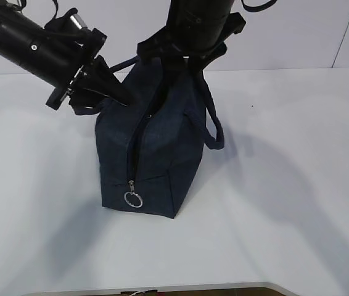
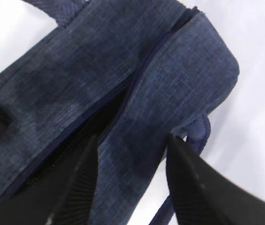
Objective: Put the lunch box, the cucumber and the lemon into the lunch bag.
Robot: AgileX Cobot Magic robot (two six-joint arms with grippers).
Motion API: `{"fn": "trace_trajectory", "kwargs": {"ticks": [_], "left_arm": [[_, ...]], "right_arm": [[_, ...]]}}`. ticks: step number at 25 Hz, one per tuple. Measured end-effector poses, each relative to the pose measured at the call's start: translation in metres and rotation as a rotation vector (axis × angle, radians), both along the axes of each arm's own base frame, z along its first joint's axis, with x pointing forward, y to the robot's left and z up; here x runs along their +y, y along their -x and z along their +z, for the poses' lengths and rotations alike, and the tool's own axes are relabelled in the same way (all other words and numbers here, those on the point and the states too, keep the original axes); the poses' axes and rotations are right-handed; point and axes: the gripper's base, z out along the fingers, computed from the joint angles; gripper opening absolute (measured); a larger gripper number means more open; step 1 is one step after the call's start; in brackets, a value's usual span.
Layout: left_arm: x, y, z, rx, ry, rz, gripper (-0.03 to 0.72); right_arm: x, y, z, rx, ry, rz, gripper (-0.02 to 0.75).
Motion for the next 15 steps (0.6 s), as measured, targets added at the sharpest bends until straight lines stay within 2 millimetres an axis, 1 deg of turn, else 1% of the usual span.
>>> {"fn": "trace_trajectory", "kwargs": {"ticks": [3,6,11,15], "left_arm": [[0.002,-0.001,0.000,-0.004,-0.003,0.000,0.202],[0.007,-0.001,0.003,-0.020,-0.004,0.000,0.241],[0.015,-0.001,0.019,-0.069,-0.003,0.005,0.344],[0.015,-0.004,0.037,-0.130,0.006,0.004,0.366]], "right_arm": [[0.000,0.001,0.001,0.001,-0.005,0.000,0.388],[0.000,0.002,0.010,-0.013,-0.018,0.000,0.389],[-0.003,0.007,0.035,-0.039,-0.044,-0.008,0.389],[-0.004,0.008,0.052,-0.082,-0.079,-0.007,0.389]]}}
